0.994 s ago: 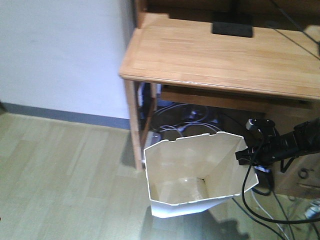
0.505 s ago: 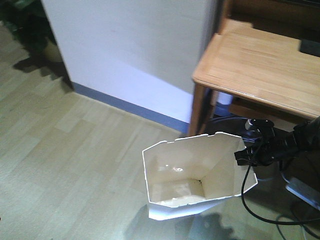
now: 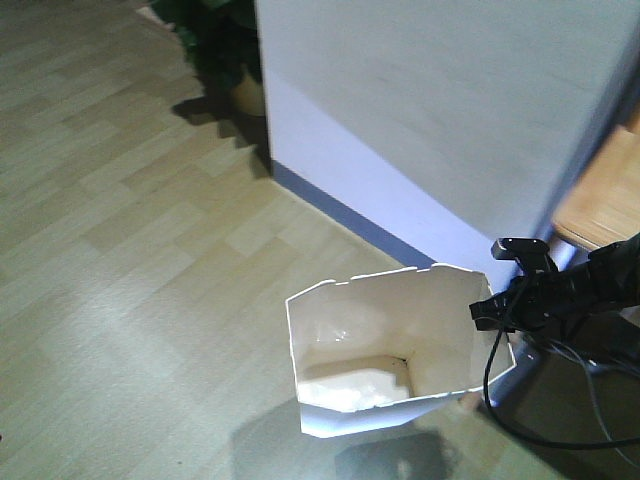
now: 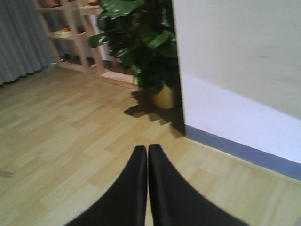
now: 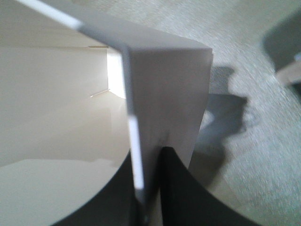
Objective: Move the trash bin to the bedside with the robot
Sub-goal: 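Hold the bin in the right gripper while the base turns away from the desk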
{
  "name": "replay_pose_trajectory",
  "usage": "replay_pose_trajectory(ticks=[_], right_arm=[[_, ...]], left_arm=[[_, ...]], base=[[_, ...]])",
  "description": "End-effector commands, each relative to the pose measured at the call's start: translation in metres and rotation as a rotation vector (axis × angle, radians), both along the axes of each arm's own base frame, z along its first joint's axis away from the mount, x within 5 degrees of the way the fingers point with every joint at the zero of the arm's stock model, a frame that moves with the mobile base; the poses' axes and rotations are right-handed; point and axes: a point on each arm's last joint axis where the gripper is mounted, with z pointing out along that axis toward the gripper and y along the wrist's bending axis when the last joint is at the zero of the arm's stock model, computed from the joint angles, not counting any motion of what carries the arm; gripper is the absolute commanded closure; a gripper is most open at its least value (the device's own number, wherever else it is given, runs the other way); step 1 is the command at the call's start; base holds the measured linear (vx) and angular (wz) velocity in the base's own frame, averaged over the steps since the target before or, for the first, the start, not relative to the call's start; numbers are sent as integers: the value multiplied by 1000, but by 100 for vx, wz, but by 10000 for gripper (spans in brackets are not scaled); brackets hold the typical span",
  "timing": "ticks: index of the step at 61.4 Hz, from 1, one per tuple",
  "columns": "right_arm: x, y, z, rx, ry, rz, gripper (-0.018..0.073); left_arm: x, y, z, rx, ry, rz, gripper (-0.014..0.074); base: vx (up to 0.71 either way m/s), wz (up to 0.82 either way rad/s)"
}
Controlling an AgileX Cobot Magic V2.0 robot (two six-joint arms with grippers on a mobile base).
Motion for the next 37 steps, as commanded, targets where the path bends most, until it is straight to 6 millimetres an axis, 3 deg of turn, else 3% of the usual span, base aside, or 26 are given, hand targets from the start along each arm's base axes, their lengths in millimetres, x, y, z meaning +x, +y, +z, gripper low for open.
replay_pose_trajectory(ticks=[1,37], right_arm=[[12,12,37,184,-80,0,566],[12,12,37,181,-80,-1,566]], left_arm=[[1,-1,-3,-12,-53,-16,602],[1,-1,-3,-12,-53,-16,602]], base=[[17,60],[17,66]])
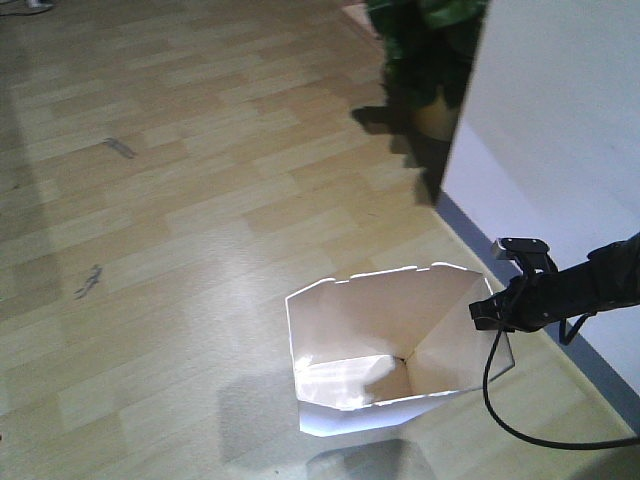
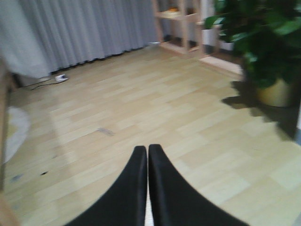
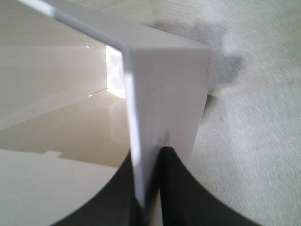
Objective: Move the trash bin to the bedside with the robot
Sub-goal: 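Hold the bin in the right gripper while the base turns away from the desk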
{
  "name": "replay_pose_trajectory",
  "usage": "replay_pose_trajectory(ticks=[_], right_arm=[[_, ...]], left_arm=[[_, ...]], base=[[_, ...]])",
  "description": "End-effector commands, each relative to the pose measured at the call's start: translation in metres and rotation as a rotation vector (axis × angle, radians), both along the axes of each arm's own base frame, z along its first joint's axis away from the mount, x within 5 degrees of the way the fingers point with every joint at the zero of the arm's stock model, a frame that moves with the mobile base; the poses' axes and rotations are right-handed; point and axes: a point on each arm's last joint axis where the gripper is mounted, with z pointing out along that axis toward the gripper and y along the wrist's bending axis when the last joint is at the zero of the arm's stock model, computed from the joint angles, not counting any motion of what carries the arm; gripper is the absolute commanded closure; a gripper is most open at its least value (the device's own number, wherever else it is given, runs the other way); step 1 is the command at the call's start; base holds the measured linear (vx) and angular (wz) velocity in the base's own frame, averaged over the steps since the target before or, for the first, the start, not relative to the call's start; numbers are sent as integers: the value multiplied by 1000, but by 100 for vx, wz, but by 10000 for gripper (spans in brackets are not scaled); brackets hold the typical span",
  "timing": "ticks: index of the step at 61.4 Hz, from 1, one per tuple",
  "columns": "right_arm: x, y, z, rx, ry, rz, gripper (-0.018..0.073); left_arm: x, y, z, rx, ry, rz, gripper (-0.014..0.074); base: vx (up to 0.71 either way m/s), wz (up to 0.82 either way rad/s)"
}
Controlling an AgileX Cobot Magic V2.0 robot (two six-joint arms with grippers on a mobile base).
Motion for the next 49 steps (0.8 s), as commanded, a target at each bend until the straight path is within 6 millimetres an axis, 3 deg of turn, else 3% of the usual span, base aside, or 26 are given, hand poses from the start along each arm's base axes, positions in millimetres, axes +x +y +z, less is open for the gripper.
replay_pose_trajectory(ticks=[1,23,49], right_arm=[[12,12,37,182,-80,3,566],[12,12,37,182,-80,3,566],[12,12,37,182,-80,3,566]], left_arm=[[1,-1,-3,-12,-53,-16,602],[1,-1,-3,-12,-53,-16,602],[1,-1,-3,-12,-53,-16,602]], base=[[17,64],[19,48],[27,18]])
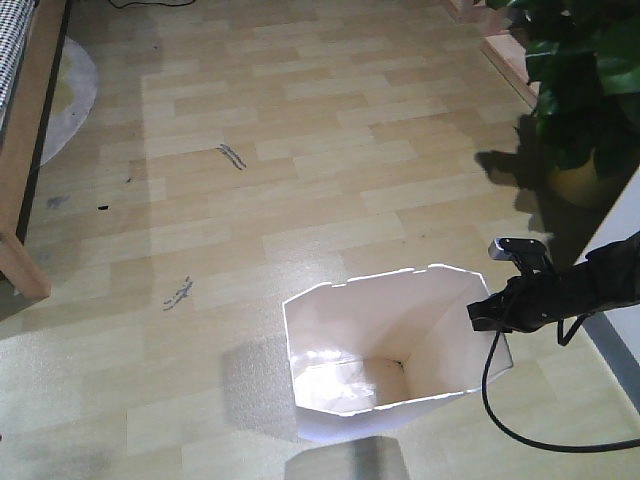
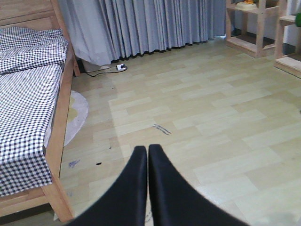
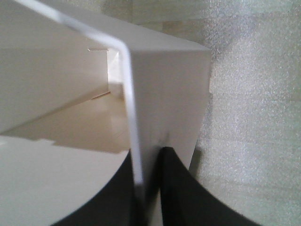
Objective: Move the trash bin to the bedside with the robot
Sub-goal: 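Hold the bin in the right gripper while the base turns away from the desk, then carry the bin with the right gripper toward the bed by the curtains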
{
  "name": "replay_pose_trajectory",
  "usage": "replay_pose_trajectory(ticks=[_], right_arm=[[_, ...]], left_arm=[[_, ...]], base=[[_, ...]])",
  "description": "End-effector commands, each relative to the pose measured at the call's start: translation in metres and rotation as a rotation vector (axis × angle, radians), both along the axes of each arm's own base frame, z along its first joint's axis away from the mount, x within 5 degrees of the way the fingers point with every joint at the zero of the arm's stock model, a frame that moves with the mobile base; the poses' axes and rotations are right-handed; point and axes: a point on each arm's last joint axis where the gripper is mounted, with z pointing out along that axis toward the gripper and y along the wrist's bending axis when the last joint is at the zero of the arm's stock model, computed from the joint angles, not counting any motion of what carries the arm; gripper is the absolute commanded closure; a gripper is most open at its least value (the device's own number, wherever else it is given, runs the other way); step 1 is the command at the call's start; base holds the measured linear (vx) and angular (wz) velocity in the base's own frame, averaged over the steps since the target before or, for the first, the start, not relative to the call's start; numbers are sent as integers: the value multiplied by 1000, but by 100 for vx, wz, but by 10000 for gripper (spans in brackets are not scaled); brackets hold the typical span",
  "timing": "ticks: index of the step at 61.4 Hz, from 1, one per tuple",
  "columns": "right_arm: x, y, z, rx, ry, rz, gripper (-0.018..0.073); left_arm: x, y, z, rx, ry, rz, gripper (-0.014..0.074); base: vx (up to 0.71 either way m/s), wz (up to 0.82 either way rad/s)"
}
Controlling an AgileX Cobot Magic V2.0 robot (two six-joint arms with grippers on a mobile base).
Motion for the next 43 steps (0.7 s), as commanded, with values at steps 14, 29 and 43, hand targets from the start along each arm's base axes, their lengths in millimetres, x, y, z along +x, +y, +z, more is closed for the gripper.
replay_pose_trajectory(ticks=[14,29,43], right_arm=[[12,10,36,172,-80,-7,566],[12,10,36,172,-80,-7,566],[12,10,36,172,-80,-7,566]], left_arm=[[1,-1,-3,-12,-53,-16,602],[1,-1,-3,-12,-53,-16,602],[1,-1,-3,-12,-53,-16,602]], base=[[34,11],[37,11],[40,16]])
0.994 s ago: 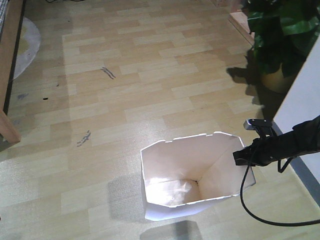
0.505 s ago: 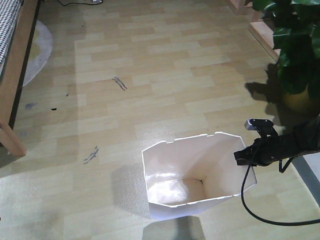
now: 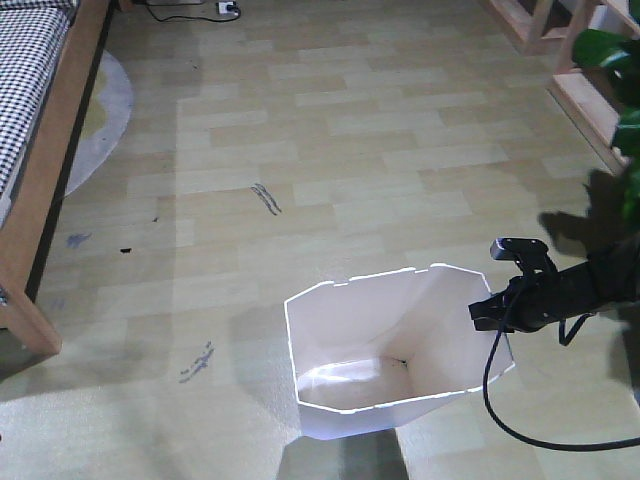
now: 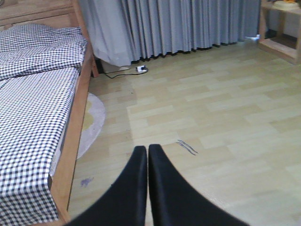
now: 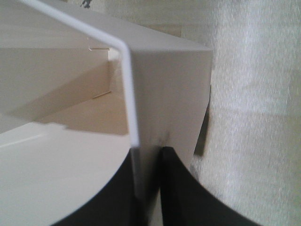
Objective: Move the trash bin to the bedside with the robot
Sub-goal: 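Carry the bin with the right gripper toward the bed by the curtains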
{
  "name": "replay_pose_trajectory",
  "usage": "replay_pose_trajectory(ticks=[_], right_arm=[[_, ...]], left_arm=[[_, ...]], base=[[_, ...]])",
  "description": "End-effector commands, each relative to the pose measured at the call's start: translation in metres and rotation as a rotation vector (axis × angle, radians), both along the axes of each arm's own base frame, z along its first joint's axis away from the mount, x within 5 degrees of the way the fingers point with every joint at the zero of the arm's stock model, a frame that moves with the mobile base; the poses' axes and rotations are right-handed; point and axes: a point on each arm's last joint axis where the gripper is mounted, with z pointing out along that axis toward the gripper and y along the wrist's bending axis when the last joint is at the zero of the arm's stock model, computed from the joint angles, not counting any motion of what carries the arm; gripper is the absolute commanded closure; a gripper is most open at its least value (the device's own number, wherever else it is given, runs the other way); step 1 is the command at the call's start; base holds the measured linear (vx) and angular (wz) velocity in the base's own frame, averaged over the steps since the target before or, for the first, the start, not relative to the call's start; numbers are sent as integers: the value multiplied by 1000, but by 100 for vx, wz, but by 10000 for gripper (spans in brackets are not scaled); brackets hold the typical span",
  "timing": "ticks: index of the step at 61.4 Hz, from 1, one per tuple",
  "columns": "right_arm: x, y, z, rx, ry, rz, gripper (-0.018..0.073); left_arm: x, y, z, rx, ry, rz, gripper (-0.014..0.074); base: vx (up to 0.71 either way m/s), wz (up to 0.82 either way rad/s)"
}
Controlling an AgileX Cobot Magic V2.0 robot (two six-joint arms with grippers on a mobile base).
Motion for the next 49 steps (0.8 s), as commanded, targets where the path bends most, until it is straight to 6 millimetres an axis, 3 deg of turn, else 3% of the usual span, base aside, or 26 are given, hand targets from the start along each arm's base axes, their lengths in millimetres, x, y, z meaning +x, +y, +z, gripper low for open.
replay_pose_trajectory(ticks=[1,49], right_arm=[[12,11,37,178,-80,-5,566],[12,11,37,178,-80,-5,566]], left_arm=[[1,-1,-3,-12,-53,-16,602],[1,-1,-3,-12,-53,-16,602]], base=[[41,19],[41,17]])
